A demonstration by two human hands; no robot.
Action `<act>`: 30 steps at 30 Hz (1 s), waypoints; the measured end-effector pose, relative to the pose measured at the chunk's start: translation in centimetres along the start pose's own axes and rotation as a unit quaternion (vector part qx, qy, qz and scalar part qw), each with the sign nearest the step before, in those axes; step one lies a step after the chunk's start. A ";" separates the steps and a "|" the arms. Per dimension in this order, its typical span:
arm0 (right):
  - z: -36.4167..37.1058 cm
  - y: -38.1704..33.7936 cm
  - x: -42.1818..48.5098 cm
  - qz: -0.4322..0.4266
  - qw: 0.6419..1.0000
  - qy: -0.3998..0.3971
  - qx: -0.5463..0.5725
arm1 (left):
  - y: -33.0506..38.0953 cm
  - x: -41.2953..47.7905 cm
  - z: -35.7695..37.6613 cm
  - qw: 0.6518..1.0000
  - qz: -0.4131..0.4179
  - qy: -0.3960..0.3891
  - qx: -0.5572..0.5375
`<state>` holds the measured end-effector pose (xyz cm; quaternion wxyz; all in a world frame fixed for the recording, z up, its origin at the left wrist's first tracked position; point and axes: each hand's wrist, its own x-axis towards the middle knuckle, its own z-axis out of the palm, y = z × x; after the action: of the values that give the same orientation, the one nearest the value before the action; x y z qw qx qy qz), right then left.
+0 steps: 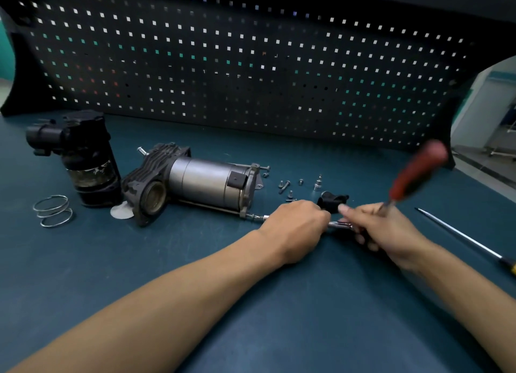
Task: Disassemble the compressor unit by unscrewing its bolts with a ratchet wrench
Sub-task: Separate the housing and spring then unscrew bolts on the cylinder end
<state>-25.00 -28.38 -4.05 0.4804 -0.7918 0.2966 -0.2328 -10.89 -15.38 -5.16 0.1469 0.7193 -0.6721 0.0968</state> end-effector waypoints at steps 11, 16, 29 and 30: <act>-0.3 0.8 0.1 0.049 0.998 0.005 0.035 | 0.1 -0.5 0.3 0.999 0.027 0.036 0.017; -1.2 1.1 -0.1 -0.209 0.968 -0.053 -0.128 | -0.3 -0.4 0.6 0.999 0.032 0.009 -0.027; -0.7 0.2 0.4 0.081 0.994 -0.026 0.064 | 0.4 -0.6 -0.6 0.999 0.020 0.013 0.035; -0.8 0.0 0.7 0.153 0.981 -0.016 0.119 | 0.5 -0.7 -0.7 0.999 0.022 0.018 0.037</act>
<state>-25.00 -29.33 -3.67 0.6058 -0.6780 0.3767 -0.1770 -11.37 -14.52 -4.70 0.1302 0.7075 -0.6808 0.1378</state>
